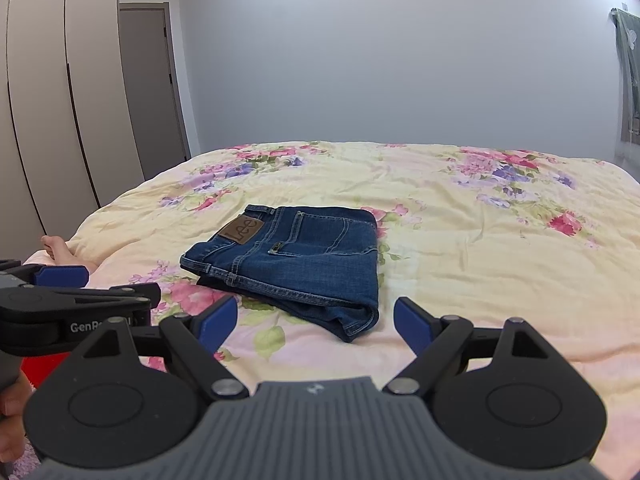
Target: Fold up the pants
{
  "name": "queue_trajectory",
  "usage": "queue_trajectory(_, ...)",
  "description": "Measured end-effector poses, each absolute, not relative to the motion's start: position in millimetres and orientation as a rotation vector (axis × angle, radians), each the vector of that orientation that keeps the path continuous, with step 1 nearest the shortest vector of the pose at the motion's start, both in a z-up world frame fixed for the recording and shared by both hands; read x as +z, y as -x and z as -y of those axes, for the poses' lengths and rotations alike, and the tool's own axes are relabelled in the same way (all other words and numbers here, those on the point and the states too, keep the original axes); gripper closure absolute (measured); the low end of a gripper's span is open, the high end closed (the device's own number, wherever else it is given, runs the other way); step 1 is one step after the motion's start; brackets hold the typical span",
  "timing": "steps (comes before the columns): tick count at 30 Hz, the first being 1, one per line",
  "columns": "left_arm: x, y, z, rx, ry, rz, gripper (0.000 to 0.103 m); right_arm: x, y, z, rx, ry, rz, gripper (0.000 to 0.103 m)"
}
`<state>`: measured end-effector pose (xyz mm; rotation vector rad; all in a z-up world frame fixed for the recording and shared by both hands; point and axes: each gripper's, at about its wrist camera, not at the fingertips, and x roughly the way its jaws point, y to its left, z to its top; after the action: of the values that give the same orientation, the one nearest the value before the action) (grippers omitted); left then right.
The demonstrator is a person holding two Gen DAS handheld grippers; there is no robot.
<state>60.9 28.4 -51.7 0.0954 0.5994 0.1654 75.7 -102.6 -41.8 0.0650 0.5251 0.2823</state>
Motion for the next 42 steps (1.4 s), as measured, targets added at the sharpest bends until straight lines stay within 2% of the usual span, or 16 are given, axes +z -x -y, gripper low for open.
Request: queue_trajectory(42,-44.1,-53.7,-18.0,0.149,-0.132,-0.547,0.01,-41.3,-72.7,105.4,0.257,-0.079,-0.527,0.021)
